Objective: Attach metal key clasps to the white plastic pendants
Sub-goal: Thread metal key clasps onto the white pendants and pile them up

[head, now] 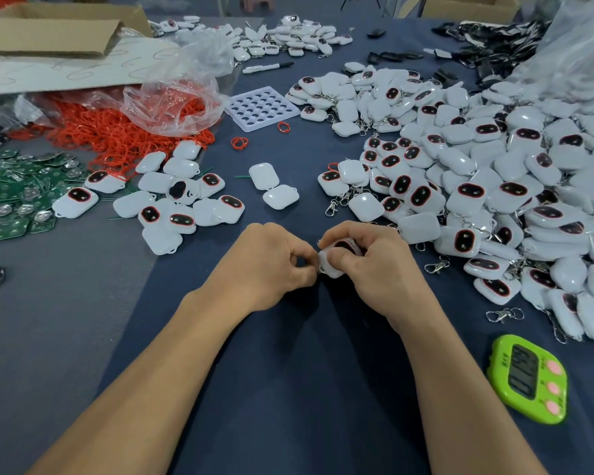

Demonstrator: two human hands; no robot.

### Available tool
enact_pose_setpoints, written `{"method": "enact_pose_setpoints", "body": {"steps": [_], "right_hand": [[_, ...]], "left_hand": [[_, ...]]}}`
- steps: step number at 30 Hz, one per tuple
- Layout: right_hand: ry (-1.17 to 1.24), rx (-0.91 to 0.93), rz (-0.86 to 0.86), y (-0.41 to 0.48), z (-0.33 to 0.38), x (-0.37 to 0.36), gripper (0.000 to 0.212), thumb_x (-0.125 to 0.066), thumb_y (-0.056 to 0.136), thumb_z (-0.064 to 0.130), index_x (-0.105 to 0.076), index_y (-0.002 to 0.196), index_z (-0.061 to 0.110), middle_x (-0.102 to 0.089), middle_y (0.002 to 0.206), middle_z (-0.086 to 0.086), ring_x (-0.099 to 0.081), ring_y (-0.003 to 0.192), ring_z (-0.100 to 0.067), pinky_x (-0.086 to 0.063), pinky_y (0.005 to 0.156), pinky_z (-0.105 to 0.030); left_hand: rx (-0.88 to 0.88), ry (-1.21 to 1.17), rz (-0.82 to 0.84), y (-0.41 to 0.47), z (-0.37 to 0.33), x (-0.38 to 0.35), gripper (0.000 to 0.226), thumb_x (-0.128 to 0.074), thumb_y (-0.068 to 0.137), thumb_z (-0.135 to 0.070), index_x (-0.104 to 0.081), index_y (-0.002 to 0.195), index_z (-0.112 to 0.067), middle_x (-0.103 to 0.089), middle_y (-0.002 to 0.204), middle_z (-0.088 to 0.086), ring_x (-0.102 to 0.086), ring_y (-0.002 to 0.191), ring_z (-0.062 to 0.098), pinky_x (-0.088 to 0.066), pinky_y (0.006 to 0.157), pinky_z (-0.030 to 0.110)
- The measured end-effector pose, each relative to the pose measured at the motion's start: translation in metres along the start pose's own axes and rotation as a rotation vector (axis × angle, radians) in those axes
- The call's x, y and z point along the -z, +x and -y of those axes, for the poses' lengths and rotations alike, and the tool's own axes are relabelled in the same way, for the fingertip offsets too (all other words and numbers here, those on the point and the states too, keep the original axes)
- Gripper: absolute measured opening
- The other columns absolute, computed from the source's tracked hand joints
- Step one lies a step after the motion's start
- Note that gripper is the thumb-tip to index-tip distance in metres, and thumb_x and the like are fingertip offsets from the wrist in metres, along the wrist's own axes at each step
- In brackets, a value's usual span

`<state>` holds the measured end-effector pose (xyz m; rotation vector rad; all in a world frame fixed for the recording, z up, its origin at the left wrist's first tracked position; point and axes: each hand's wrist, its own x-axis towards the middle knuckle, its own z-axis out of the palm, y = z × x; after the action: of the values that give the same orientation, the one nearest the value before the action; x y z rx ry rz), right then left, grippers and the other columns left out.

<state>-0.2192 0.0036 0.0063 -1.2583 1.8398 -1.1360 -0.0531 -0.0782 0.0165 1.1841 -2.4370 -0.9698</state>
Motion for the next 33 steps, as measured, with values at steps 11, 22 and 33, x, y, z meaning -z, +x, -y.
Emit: {"method": "enact_pose_setpoints", "body": {"steps": [11,22,33], "right_hand": [[0.306,-0.047,-0.037,-0.005,0.002,0.004,0.025,-0.066,0.092,0.004,-0.078,0.085,0.025,-0.065,0.071,0.001,-0.049,0.055,-0.013,-0.045,0.054,-0.023],[0.624,-0.078,-0.031,-0.015,0.005,0.003,0.029,-0.061,0.096,-0.005,-0.079,0.088,0.017,-0.068,0.074,-0.012,-0.052,0.047,-0.017,-0.036,0.041,-0.022],[0.914,-0.172,-0.039,-0.012,0.009,-0.001,0.024,-0.054,0.103,0.000,-0.076,0.100,0.009,-0.071,0.079,-0.010,-0.058,0.054,-0.017,-0.044,0.046,-0.022]], "left_hand": [[-0.018,-0.226,-0.142,-0.004,0.002,-0.005,0.018,-0.079,0.077,-0.025,-0.078,0.080,-0.042,-0.056,0.047,-0.009,-0.039,0.042,0.005,-0.031,0.044,0.014],[-0.055,-0.371,-0.050,0.000,0.002,0.000,0.015,-0.084,0.081,-0.030,-0.078,0.071,-0.040,-0.065,0.056,-0.004,-0.050,0.050,0.006,-0.040,0.051,0.018],[-0.047,-0.626,-0.096,-0.002,-0.011,-0.014,0.014,-0.073,0.091,-0.024,-0.078,0.079,-0.027,-0.066,0.061,0.001,-0.056,0.054,0.010,-0.046,0.056,0.020]]}}
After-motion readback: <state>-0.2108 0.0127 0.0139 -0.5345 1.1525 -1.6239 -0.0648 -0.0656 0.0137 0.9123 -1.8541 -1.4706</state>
